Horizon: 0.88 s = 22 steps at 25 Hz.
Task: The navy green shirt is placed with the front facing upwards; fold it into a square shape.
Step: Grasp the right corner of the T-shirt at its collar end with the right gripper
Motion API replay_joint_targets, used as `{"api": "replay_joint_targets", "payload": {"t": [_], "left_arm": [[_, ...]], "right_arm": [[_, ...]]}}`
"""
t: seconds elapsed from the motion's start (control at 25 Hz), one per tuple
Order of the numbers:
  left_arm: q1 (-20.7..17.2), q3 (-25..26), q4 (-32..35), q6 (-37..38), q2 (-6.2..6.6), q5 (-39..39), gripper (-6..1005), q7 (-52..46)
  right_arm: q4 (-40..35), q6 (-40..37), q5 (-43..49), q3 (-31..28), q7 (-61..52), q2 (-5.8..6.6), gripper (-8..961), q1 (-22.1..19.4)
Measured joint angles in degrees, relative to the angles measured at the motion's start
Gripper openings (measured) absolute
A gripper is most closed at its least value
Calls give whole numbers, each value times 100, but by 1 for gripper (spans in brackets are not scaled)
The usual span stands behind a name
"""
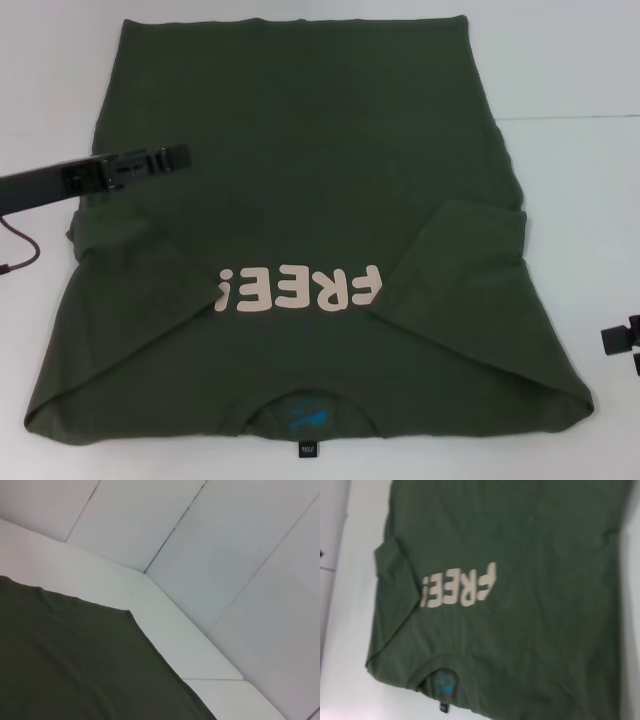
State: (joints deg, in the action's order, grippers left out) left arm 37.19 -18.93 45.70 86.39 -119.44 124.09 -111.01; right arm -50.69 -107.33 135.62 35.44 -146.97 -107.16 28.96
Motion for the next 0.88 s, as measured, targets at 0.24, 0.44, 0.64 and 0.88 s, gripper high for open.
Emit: {"api": "replay_joint_targets", "payload": {"t": [0.24, 0.44, 0.64, 0.88], "left_arm": [[49, -82, 2, 0, 0, 0, 918, -8], [95, -85, 16, -10, 0, -3, 915, 4], [124, -239, 48, -5, 22, -6, 911, -32], [124, -287, 102, 3, 40, -8, 908, -129]], "right_arm": [[122, 326, 607, 18, -155, -30, 834, 103], [99, 419, 1116, 76, -475, -93, 817, 415], [105, 506, 1525, 161, -532, -223, 800, 668], [151, 741, 1559, 454, -504, -281, 771, 738]]}}
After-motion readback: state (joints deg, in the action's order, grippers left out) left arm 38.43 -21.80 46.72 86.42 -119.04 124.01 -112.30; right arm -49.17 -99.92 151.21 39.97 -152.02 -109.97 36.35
